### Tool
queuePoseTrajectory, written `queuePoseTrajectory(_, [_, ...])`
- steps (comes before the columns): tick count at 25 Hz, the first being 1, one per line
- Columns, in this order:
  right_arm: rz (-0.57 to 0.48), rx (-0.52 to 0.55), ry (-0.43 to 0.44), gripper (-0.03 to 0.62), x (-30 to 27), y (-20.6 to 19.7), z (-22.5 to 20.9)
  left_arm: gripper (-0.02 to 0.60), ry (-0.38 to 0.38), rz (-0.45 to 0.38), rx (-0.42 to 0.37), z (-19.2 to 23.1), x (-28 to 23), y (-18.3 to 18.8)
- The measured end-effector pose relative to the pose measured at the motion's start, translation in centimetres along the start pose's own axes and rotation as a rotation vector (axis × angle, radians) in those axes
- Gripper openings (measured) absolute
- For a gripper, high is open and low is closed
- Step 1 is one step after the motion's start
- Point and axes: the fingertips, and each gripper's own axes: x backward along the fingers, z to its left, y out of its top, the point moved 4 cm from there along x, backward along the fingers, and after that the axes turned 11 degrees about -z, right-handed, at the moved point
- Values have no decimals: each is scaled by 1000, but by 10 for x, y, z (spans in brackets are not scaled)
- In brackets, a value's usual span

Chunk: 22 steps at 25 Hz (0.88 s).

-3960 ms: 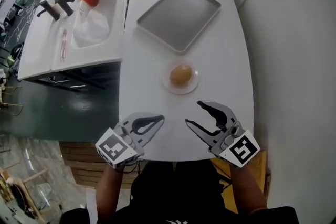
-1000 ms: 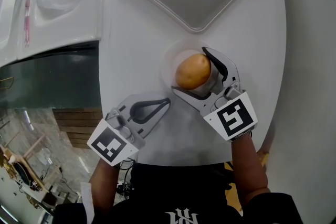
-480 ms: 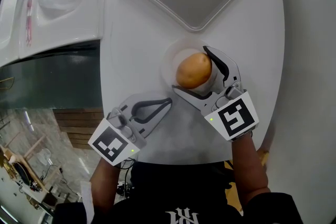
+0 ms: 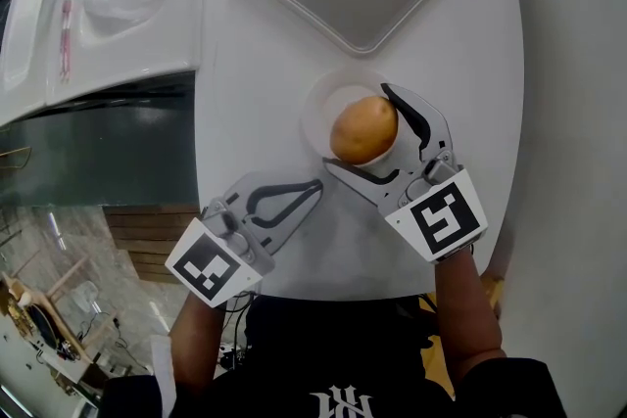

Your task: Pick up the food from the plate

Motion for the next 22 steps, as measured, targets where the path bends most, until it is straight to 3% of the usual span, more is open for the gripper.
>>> queuePoseTrajectory(12, [-59, 72, -34, 448, 29, 49, 25, 8, -18, -43, -95, -34, 18, 39])
queuePoseTrajectory(22, [-154, 162, -137, 448, 100, 117, 79, 8, -82, -109, -206, -107, 54, 94])
